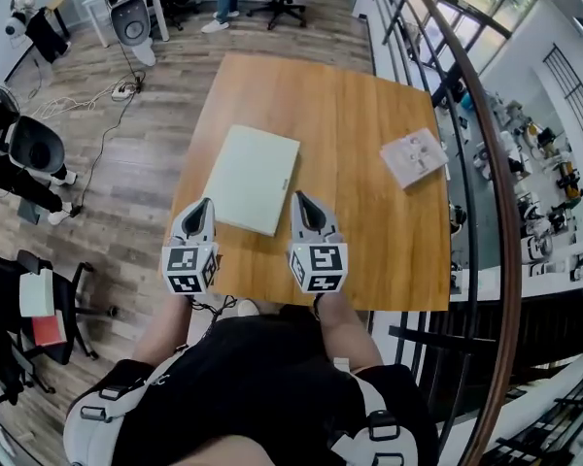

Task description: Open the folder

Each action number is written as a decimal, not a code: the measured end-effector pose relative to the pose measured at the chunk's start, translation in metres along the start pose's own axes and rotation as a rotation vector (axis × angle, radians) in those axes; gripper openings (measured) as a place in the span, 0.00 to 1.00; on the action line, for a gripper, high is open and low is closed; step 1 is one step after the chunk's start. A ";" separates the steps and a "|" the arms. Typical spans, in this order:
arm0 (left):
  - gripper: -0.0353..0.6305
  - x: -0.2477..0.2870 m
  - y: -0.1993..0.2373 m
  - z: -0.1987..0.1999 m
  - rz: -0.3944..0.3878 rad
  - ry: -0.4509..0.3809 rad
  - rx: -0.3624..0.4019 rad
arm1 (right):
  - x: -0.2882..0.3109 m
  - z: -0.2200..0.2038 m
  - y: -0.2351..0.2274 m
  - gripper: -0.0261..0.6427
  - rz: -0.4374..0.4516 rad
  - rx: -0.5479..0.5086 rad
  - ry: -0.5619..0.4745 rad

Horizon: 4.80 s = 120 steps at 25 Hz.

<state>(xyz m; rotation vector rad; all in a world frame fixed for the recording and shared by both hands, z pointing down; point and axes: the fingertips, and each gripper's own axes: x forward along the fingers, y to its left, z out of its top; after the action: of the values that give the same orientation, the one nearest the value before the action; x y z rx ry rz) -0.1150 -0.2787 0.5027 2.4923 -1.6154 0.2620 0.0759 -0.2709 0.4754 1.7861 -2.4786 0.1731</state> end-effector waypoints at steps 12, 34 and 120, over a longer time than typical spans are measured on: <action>0.05 0.037 -0.010 -0.023 0.013 0.112 0.191 | 0.046 -0.063 -0.041 0.05 0.037 0.083 0.133; 0.49 0.069 -0.087 -0.172 -0.405 0.521 0.813 | 0.064 -0.215 -0.031 0.17 0.159 0.520 0.484; 0.06 0.027 0.180 -0.044 0.074 0.008 -0.385 | 0.072 -0.256 0.003 0.09 0.135 0.430 0.600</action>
<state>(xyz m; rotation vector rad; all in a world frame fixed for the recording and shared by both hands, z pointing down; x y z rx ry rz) -0.2710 -0.3655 0.5587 2.1436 -1.5813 -0.0310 0.0503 -0.3022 0.7383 1.3834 -2.2074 1.1392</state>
